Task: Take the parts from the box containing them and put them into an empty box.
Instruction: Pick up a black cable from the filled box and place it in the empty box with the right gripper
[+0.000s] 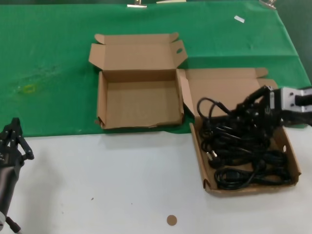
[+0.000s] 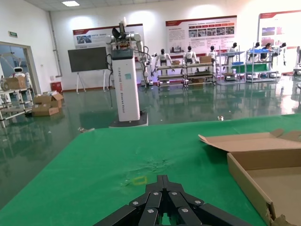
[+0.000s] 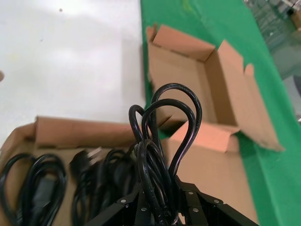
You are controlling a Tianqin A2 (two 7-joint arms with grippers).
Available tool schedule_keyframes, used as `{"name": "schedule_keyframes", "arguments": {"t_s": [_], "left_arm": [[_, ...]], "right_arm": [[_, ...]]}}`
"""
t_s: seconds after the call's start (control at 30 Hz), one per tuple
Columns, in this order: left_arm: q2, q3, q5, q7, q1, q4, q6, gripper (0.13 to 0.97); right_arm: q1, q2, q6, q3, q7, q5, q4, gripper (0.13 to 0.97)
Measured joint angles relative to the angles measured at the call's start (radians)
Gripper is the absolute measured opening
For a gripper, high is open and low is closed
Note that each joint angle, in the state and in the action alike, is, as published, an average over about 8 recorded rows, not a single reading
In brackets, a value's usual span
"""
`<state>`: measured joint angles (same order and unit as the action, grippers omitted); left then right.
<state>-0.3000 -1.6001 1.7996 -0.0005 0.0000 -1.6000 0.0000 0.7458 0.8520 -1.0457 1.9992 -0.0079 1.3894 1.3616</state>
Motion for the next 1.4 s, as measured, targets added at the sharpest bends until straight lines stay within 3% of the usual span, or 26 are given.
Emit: {"name": "schedule_keyframes", "arguments": {"t_s": [0.6,1.4], "left_arm": [[0.000,0.000,0.000,0.000,0.000,0.000,0.000,0.144],[0.000,0.000,0.000,0.000,0.000,0.000,0.000,0.144]], "right_arm": [[0.208,-0.225,0.018,0.087,0.046,-0.130,-0.080,0.216],[0.377,-0.564,0.146,0.183,-0.014,-0.210,-0.464,0.215]]}}
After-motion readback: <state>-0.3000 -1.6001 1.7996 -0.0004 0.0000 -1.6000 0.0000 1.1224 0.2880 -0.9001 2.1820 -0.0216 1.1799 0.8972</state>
